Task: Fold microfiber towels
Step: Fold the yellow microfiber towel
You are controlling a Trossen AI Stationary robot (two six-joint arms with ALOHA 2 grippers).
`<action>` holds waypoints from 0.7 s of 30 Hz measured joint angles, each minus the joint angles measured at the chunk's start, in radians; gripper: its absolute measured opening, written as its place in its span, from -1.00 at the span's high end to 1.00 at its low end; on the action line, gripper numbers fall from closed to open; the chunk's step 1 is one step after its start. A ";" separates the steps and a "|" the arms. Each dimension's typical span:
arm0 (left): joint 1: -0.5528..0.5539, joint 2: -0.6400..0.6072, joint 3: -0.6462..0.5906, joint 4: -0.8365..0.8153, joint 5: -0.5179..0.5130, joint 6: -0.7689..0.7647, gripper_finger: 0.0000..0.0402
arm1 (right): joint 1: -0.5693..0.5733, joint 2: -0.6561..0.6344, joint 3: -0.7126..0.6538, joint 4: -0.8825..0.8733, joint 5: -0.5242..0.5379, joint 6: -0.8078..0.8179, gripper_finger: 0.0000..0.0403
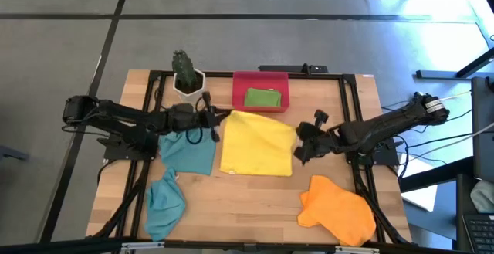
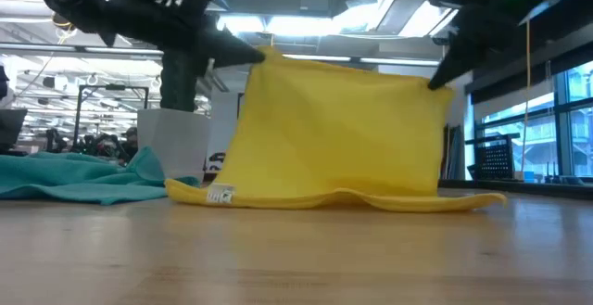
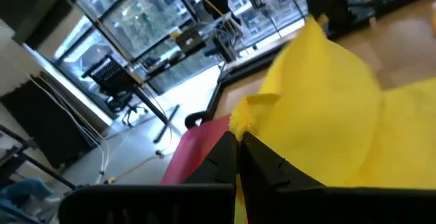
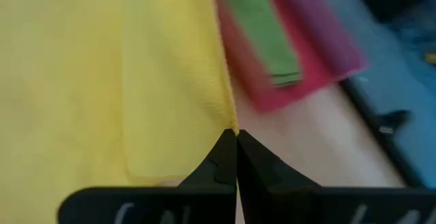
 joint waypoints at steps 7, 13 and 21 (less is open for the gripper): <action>0.106 0.000 0.000 -0.114 0.123 -0.056 1.00 | -0.118 -0.001 0.000 -0.025 0.044 -0.073 1.00; 0.113 0.000 0.000 -0.125 0.123 -0.052 1.00 | -0.190 -0.001 0.000 0.018 0.093 -0.159 1.00; 0.101 0.000 0.000 -0.210 0.119 -0.072 1.00 | -0.207 -0.001 -0.001 0.061 0.058 -0.209 1.00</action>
